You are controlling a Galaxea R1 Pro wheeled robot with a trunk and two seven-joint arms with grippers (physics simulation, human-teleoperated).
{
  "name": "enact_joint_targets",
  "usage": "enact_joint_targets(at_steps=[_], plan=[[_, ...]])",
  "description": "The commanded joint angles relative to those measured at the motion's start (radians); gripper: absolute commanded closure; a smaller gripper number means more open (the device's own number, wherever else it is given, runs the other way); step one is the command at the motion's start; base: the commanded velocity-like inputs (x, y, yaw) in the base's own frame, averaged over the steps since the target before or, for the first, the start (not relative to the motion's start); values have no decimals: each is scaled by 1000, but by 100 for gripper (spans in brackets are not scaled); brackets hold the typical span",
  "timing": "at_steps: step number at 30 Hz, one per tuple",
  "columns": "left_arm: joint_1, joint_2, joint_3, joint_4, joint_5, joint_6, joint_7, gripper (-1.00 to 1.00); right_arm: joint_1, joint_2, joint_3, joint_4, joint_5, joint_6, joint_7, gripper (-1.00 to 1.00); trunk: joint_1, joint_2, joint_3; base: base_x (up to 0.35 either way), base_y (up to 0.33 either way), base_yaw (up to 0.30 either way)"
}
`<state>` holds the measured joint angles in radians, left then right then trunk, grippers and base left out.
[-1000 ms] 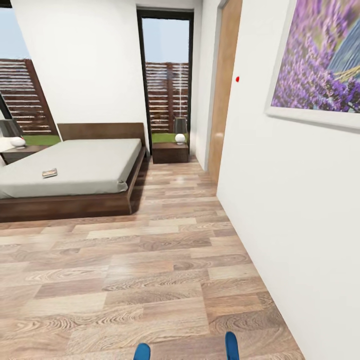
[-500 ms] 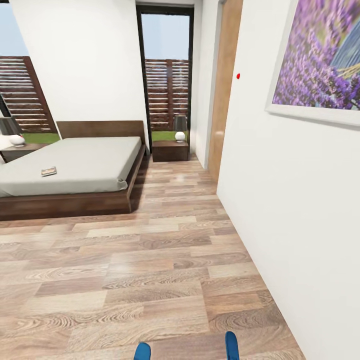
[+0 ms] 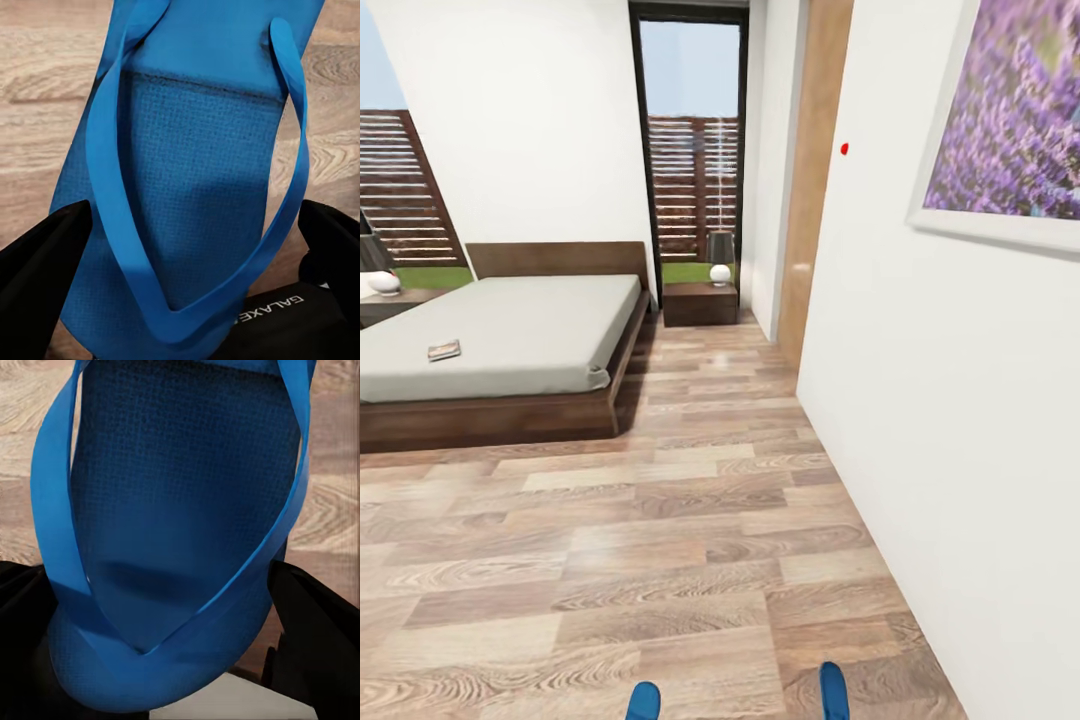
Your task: In the bedroom, move the book from the bed onto either nightstand, and place the two sandals side by side next to the bed.
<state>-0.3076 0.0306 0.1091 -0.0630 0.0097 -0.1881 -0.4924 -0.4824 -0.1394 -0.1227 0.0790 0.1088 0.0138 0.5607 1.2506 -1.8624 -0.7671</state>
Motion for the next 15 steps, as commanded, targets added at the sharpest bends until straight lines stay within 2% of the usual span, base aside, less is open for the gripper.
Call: enact_joint_targets(at_steps=[1, 8, 15], plan=[[-1, 0, 6, -6, 1, -1, -5, 100, -1, 1, -10, 1, 10, 2, 2, 100, 0, 0, -1, 320, 0, 0], [-1, -22, 5, -163, 2, 4, -7, 100, -2, 0, -15, -3, 11, 2, 1, 100, 0, 0, -1, 321, 0, 0], [-1, -36, 4, -188, 3, 4, -4, 100, -2, -3, -14, -3, 11, 0, 1, 100, 0, 0, -1, 321, 0, 0]])
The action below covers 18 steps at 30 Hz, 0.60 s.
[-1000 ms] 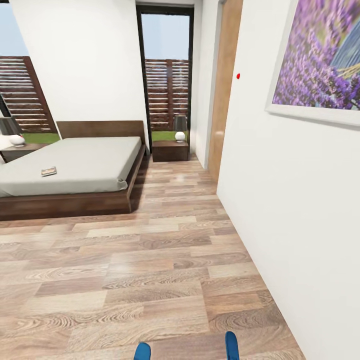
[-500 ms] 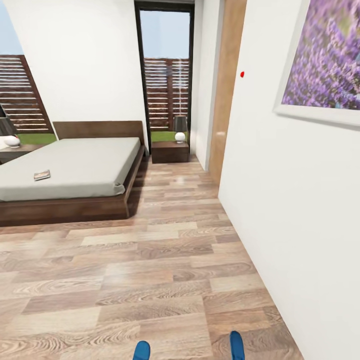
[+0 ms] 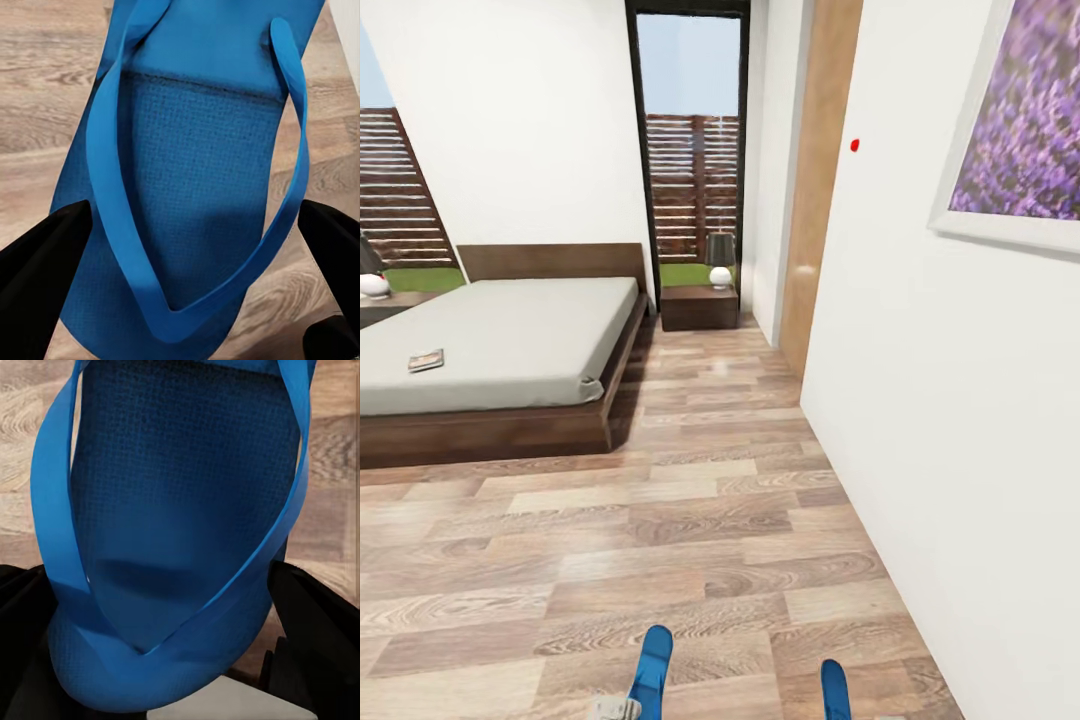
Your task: In the bedroom, move the book from the bed onto either nightstand, and place the two sandals side by side next to the bed.
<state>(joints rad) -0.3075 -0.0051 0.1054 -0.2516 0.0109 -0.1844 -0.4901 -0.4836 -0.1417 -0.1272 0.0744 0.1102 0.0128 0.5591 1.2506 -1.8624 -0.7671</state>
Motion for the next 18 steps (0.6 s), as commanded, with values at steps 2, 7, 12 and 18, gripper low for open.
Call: enact_joint_targets(at_steps=[2, 7, 12, 18], plan=[[-1, -2, 7, 11, 2, 0, -6, 100, -1, 0, -6, 2, 9, 2, 2, 100, 0, 0, -1, 321, 0, 0], [-1, -1, 8, 25, 1, 0, -6, 100, -1, 0, -2, 2, 9, 2, 2, 100, 0, 0, -1, 290, 0, 0], [-1, -1, 7, 85, -1, -1, -7, 100, -1, 1, -2, 2, 9, 2, 2, 100, 0, 0, -1, 230, 0, 0], [-1, -1, 6, 130, -4, -4, -5, 100, -1, -1, -3, 3, 9, 2, 2, 100, 0, 0, -1, 229, 0, 0]])
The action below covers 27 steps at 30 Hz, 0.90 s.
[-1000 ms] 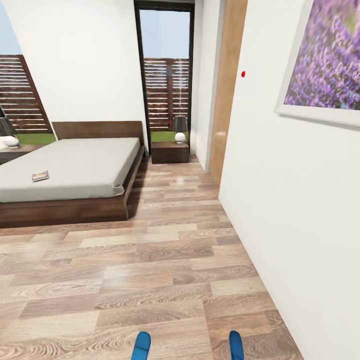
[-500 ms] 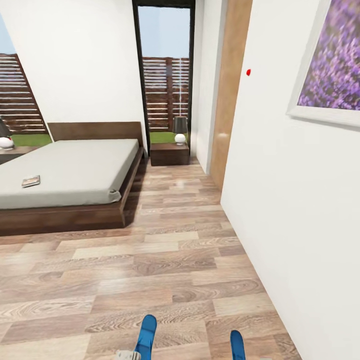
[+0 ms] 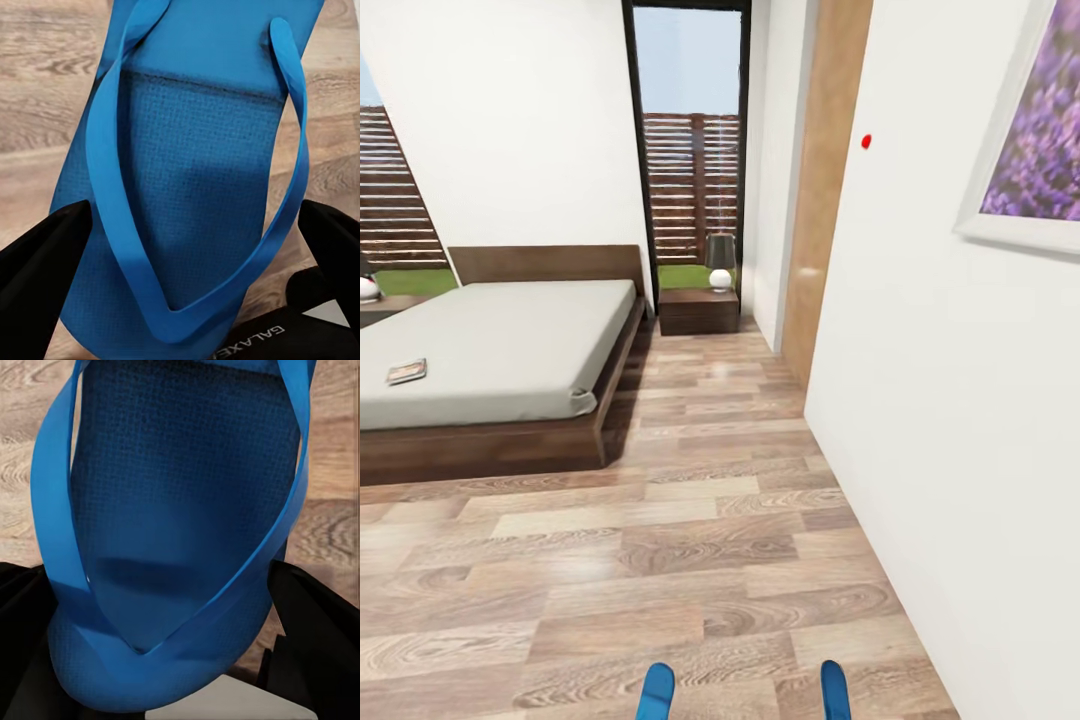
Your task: In the bedroom, move the book from the bed onto either nightstand, and place the two sandals side by side next to the bed.
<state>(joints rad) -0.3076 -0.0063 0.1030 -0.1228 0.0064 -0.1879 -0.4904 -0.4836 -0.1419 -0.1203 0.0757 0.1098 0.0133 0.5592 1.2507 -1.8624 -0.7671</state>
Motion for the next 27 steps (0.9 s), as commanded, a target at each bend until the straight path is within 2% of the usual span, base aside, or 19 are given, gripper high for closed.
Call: enact_joint_targets(at_steps=[1, 14, 18, 21, 25, 27], plan=[[-1, -1, 8, 3, 1, 0, -5, 100, -1, -1, -10, 1, 10, 1, 2, 100, 0, 0, -1, 252, 0, 0], [-1, 3, 9, 5, -2, -1, -5, 100, -1, -2, -10, 2, 10, 2, 3, 100, 0, 0, -1, 283, 0, 0], [-1, 9, 10, 3, -3, 0, 13, 100, -1, -4, -14, 2, 10, 2, 3, 100, 0, 0, -1, 320, 0, 0], [-1, 24, 10, 1, -4, 1, 46, 100, -1, -4, -16, 2, 10, 2, 3, 100, 0, 0, -1, 321, 0, 0], [-1, 36, 9, 0, -6, 2, 56, 100, -1, -4, -16, 2, 10, 2, 3, 100, 0, 0, -1, 321, 0, 0], [-1, 38, 8, 0, -24, 2, 57, 100, -1, -4, -15, 1, 10, 2, 3, 100, 0, 0, -1, 321, 0, 0]])
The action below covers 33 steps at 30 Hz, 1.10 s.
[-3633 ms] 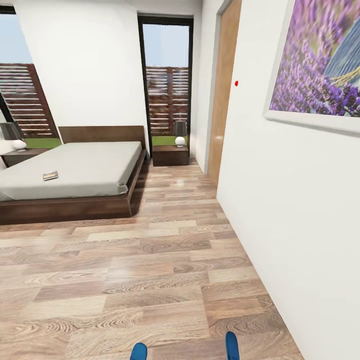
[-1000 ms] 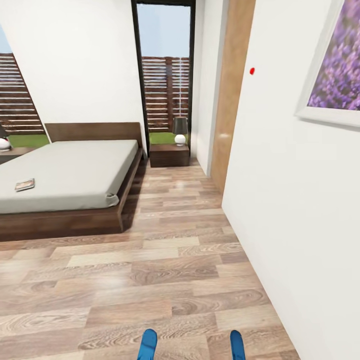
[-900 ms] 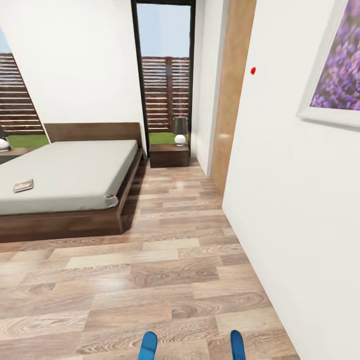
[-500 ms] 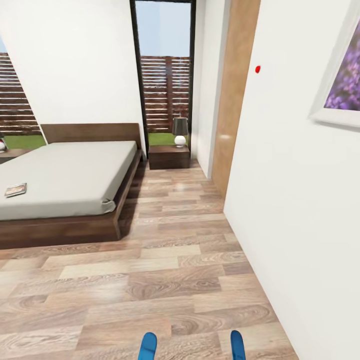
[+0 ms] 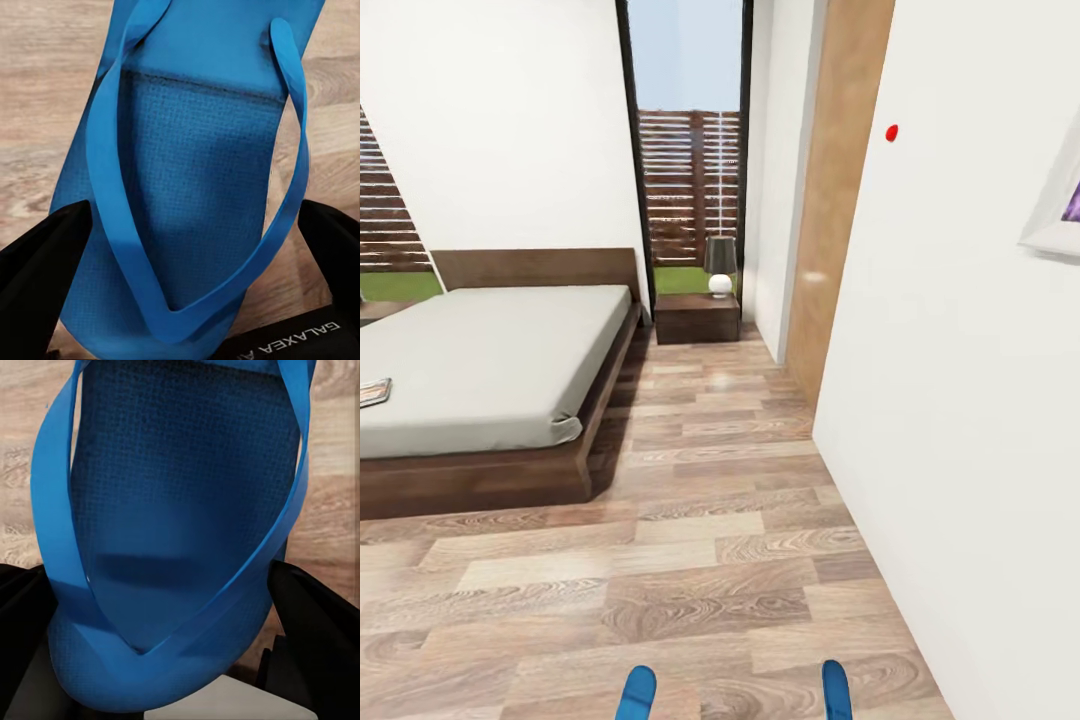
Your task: In the bedroom, move the book from the bed onto either nightstand, and place the two sandals side by side next to the bed.
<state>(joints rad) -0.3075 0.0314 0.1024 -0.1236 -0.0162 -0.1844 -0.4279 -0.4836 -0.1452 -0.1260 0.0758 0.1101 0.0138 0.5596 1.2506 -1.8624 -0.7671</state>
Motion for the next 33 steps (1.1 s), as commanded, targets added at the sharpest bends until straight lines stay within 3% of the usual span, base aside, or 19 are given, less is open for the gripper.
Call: enact_joint_targets(at_steps=[1, 6, 11, 22, 33], plan=[[-1, 1, 9, 1, -12, -1, -5, 100, -1, -1, -10, 1, 10, 2, 3, 100, 0, 0, -1, 321, 0, 0], [-1, 1, 10, 1, -31, -1, -5, 100, -1, -1, -9, 1, 9, 2, 3, 100, 0, 0, -1, 321, 0, 0], [-1, 1, 8, 1, -33, -2, -4, 100, -1, -1, -5, 2, 10, 2, 4, 100, 0, 0, -1, 303, 0, 0], [-1, 0, 8, 1, -33, -4, -5, 100, -1, -1, -5, 2, 10, 2, 5, 100, 0, 0, -1, 57, 0, 0], [-1, -2, 7, 1, -34, -3, -5, 100, -1, 0, -4, 2, 10, 2, 6, 100, 0, 0, -1, 313, 0, 0]])
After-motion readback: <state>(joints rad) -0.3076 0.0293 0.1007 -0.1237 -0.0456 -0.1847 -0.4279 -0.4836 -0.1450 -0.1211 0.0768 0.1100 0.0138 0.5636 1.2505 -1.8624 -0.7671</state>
